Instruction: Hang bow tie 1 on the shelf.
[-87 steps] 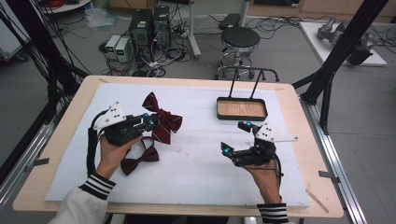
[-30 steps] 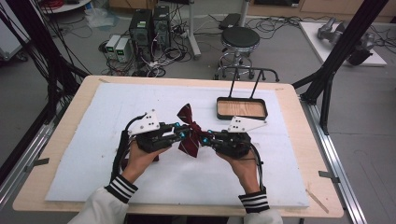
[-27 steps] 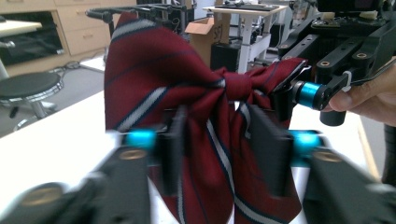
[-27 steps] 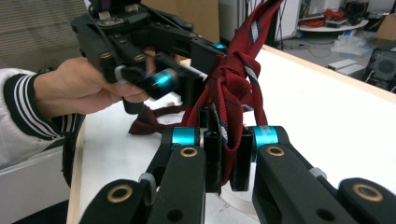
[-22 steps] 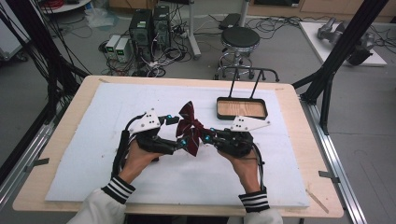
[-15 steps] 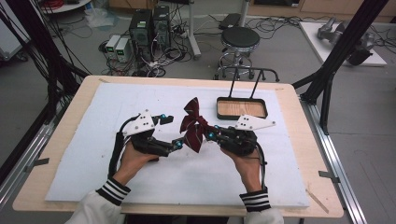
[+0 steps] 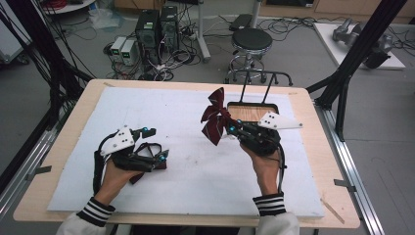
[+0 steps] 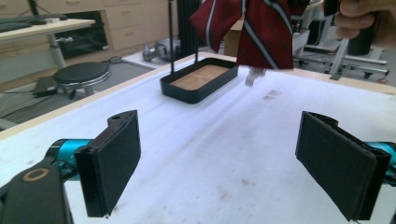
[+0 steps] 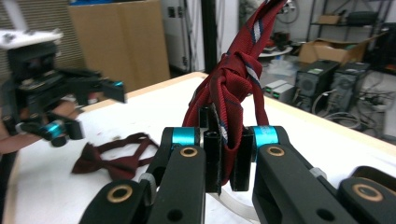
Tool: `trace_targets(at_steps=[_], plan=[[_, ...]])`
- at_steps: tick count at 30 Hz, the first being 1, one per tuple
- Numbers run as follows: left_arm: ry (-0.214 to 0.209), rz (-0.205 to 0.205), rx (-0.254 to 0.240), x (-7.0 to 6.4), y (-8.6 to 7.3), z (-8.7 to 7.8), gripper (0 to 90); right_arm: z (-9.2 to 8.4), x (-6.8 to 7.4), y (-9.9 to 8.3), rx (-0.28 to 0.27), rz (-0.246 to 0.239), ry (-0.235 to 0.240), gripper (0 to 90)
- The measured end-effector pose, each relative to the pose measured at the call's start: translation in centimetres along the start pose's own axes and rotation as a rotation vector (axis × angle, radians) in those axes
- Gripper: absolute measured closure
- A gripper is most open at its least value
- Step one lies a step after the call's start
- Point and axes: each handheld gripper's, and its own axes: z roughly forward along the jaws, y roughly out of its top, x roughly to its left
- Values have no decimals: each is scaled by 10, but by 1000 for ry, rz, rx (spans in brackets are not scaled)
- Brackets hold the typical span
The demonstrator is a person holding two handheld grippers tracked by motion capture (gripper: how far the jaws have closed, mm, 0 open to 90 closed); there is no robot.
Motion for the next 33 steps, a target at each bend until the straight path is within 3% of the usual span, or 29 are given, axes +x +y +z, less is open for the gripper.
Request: trace_targets(at_steps=[10, 16, 23, 33], plan=[[59, 28, -36, 4, -13, -35, 145, -3, -14, 10, -17, 11, -96, 871], [93, 6, -48, 13, -25, -48, 145, -1, -23, 21, -17, 6, -126, 871], [112, -24, -72, 21, -36, -55, 145, 5, -36, 30, -20, 21, -159, 870], [106, -32, -84, 27, -40, -56, 145, 17, -56, 40, -30, 43, -192, 871]])
